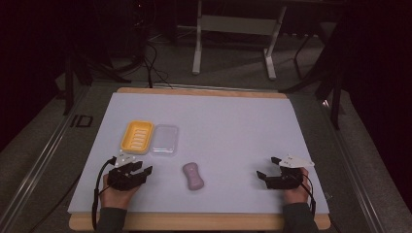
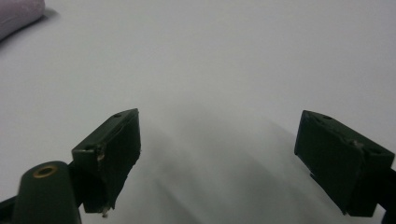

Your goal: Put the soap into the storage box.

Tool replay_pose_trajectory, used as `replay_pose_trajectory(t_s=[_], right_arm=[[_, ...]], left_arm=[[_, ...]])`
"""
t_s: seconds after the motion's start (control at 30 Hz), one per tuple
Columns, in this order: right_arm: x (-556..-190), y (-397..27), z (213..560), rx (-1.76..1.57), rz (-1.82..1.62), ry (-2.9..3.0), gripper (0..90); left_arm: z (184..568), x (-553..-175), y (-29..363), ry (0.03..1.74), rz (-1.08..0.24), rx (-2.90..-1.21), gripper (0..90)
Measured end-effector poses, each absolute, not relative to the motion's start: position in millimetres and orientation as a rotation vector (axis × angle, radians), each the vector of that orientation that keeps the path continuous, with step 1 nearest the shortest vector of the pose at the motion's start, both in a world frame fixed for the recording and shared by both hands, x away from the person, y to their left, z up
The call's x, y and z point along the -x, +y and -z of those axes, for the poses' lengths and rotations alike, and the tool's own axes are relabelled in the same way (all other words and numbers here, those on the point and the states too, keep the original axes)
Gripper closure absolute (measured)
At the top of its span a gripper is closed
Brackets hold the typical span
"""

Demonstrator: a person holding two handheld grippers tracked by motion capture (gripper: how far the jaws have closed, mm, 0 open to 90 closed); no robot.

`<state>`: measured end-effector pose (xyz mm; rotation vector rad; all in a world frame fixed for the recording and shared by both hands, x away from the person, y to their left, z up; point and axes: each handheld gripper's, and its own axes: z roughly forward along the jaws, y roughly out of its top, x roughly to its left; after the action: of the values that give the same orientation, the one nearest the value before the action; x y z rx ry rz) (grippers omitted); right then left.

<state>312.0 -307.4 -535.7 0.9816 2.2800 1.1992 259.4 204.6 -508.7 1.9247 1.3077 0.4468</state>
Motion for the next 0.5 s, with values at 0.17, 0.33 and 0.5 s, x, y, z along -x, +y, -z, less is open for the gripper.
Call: replay_pose_trajectory(t_s=[0.17, 0.33, 0.5], right_arm=[[-309, -310, 535, -0.980, -1.231, 2.241, 14.1], [-309, -312, 535, -0.989, -1.245, 2.229, 14.4], [-309, -310, 535, -0.985, -1.234, 2.237, 14.4]], left_arm=[[508, -261, 196, 1.282, -0.430, -1.944, 55.0], [504, -260, 186, 1.253, -0.418, -1.976, 56.1], [502, -260, 180, 1.230, -0.399, -2.002, 58.7]])
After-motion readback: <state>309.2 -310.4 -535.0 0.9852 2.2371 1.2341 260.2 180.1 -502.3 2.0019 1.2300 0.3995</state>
